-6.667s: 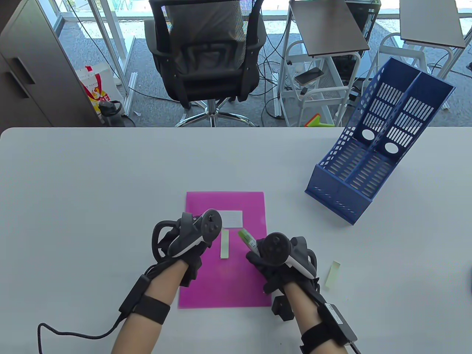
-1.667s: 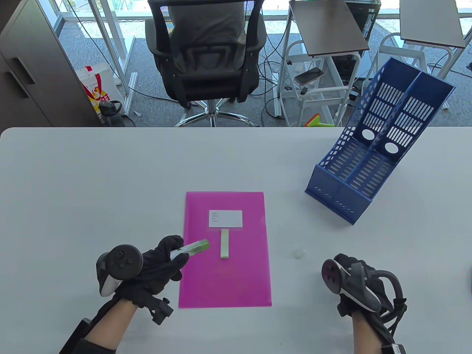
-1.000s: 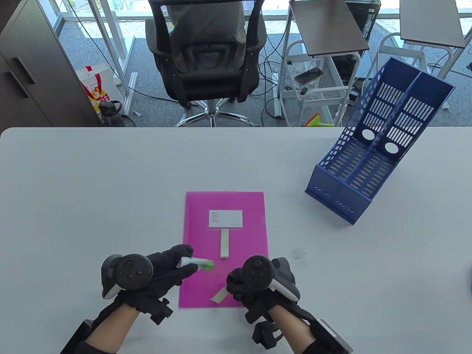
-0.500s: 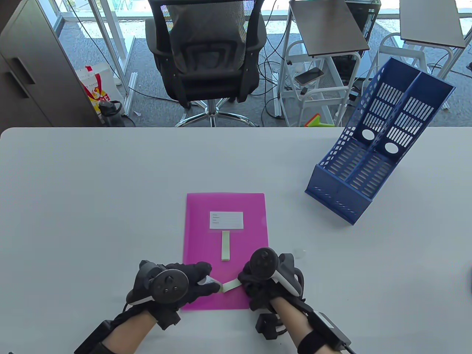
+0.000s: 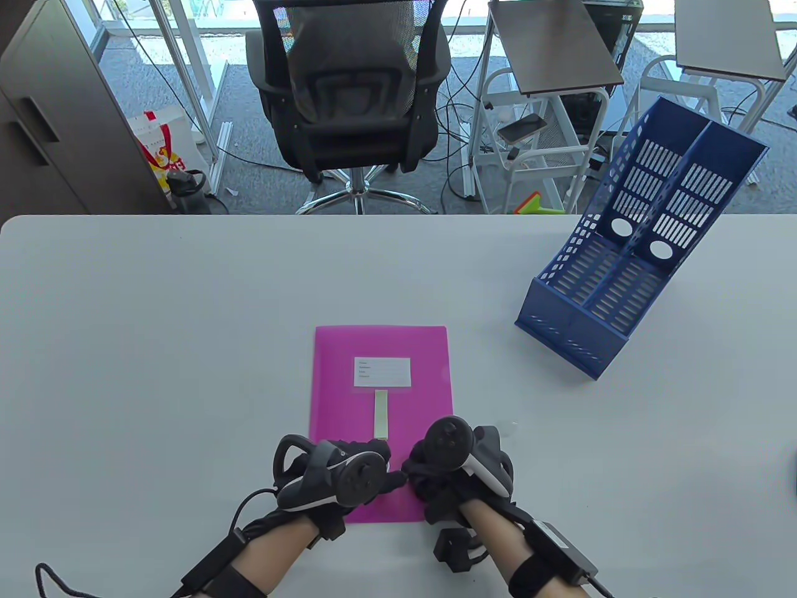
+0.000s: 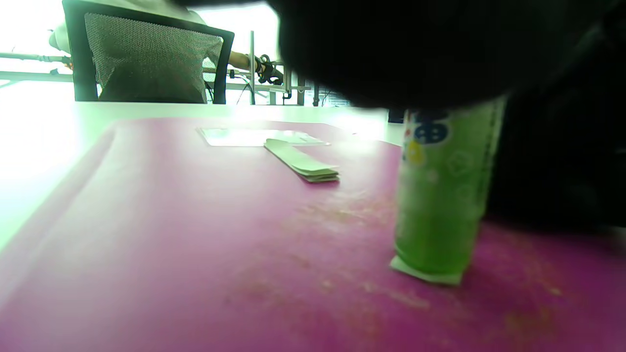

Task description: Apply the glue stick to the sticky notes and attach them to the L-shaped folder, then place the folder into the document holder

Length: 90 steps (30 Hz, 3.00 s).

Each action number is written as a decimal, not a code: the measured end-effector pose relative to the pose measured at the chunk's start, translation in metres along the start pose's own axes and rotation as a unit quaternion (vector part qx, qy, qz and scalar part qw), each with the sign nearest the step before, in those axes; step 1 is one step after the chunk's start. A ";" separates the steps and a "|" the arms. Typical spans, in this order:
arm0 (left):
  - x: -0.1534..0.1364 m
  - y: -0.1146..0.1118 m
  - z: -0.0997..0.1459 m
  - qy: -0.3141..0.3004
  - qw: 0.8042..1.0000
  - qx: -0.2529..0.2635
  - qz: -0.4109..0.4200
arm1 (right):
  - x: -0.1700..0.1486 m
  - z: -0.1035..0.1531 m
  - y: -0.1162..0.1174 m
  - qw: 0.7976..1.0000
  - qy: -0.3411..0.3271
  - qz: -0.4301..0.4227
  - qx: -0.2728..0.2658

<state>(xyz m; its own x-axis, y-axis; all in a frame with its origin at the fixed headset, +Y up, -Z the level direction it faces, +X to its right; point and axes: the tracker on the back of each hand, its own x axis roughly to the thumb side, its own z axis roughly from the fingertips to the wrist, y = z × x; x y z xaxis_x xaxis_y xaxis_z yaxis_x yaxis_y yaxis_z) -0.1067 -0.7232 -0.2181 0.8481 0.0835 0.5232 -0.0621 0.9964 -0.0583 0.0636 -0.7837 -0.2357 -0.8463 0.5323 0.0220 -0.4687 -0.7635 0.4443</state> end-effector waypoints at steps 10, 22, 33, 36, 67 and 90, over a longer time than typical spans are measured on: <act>0.019 -0.005 -0.022 0.006 0.999 -0.041 0.018 | -0.009 -0.005 -0.003 0.998 -0.004 -0.047 0.035; 0.007 -0.003 -0.012 -0.014 0.997 -0.075 -0.023 | -0.008 -0.005 -0.003 0.999 -0.004 -0.035 0.029; -0.005 -0.011 -0.005 0.014 0.997 -0.040 0.057 | -0.019 -0.010 -0.008 0.991 -0.010 -0.102 0.084; 0.003 -0.012 -0.015 0.020 0.998 -0.038 0.053 | -0.026 -0.013 -0.009 0.981 0.001 -0.156 0.115; 0.006 0.000 -0.006 0.013 0.996 -0.081 -0.037 | -0.021 -0.011 -0.008 0.988 0.002 -0.123 0.098; -0.001 0.000 0.004 0.008 0.996 -0.091 -0.013 | -0.024 -0.013 -0.009 0.984 0.004 -0.137 0.113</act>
<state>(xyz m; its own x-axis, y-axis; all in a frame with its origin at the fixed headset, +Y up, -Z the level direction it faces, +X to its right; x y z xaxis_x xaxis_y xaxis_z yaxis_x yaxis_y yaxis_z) -0.1098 -0.7228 -0.2154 0.8570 0.0568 0.5122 0.0548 0.9782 -0.2001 0.0853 -0.7946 -0.2515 -0.6990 0.7027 -0.1329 -0.6117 -0.4911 0.6202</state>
